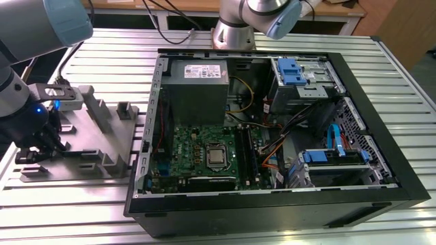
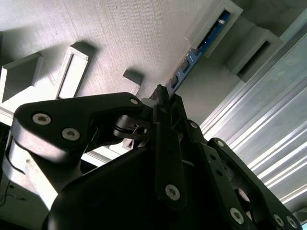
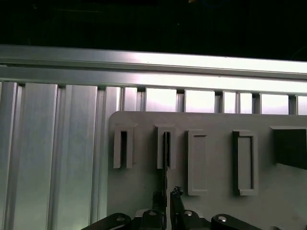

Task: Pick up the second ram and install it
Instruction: 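Pick up the second ram and move it above second insertion slot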

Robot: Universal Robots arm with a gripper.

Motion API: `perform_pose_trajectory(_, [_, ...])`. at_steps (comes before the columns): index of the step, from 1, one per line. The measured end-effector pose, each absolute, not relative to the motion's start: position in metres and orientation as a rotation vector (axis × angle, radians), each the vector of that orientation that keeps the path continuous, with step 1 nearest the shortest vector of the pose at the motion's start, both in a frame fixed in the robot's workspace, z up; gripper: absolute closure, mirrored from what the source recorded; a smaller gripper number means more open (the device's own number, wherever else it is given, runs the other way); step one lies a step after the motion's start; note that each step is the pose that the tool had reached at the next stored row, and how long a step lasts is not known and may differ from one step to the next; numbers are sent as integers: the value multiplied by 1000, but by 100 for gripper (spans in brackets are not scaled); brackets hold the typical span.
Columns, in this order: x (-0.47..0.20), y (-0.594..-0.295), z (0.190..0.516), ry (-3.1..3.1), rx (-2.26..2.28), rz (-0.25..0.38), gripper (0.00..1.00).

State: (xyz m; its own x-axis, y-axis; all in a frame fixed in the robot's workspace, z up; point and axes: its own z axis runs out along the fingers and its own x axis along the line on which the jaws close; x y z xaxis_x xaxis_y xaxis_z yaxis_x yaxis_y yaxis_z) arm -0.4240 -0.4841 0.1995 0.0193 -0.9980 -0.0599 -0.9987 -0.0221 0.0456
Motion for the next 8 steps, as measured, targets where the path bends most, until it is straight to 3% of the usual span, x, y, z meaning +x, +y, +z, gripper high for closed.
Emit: perform_pose_trajectory(8, [-424, -484, 199, 2190, -2236, 117, 80])
